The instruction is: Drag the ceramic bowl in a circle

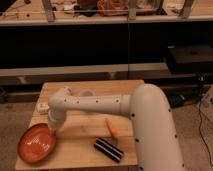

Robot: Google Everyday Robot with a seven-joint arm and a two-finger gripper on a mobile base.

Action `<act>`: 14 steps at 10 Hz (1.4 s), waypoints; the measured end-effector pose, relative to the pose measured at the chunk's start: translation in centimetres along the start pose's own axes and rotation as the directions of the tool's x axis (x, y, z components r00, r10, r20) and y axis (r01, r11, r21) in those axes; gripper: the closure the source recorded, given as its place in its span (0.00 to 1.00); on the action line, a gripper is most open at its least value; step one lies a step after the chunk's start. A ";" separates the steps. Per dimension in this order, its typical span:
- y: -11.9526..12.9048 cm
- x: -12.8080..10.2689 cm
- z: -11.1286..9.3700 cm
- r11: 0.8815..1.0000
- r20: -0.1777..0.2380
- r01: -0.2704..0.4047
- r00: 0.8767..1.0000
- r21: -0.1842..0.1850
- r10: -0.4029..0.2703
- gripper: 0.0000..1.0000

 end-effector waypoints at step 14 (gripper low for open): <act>12.8 -10.2 -6.2 0.919 -0.057 -0.391 0.920 -0.046 0.388 1.00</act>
